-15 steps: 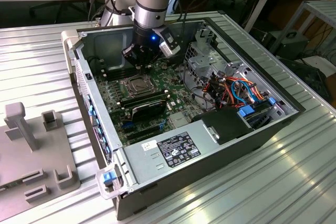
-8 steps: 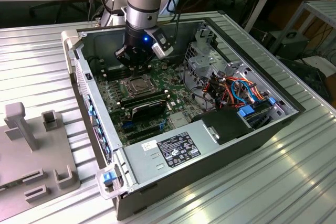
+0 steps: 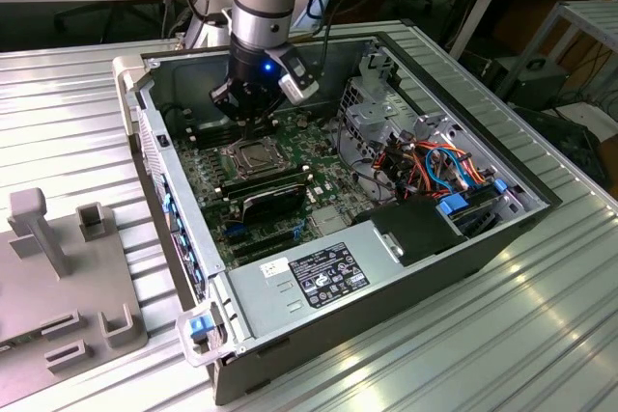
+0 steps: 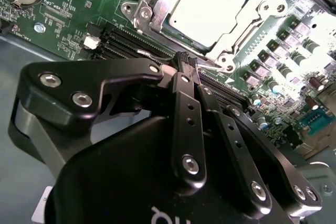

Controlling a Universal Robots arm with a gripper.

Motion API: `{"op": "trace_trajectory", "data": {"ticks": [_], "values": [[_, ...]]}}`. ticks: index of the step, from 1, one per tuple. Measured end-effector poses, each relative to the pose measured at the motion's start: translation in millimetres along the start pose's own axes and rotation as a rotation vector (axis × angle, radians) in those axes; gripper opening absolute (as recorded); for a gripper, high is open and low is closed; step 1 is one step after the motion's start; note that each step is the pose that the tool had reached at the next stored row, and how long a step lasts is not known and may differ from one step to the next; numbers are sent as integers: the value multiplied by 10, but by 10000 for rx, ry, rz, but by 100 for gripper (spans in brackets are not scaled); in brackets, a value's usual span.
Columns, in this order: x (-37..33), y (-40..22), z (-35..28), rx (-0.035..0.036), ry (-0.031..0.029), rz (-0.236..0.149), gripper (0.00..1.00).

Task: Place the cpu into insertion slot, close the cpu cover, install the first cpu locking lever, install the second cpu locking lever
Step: 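Install the first cpu locking lever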

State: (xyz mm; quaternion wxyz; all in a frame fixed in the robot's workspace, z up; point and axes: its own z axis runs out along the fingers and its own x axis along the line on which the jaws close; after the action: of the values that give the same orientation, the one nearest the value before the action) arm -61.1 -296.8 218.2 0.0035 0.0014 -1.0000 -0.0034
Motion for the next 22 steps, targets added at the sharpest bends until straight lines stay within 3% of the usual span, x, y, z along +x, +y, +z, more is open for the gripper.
{"op": "trace_trajectory", "data": {"ticks": [9, 22], "values": [[-15, 23, -3, -24, -2, -1, 11], [-152, 25, -3, -30, -4, -1, 11]]}}
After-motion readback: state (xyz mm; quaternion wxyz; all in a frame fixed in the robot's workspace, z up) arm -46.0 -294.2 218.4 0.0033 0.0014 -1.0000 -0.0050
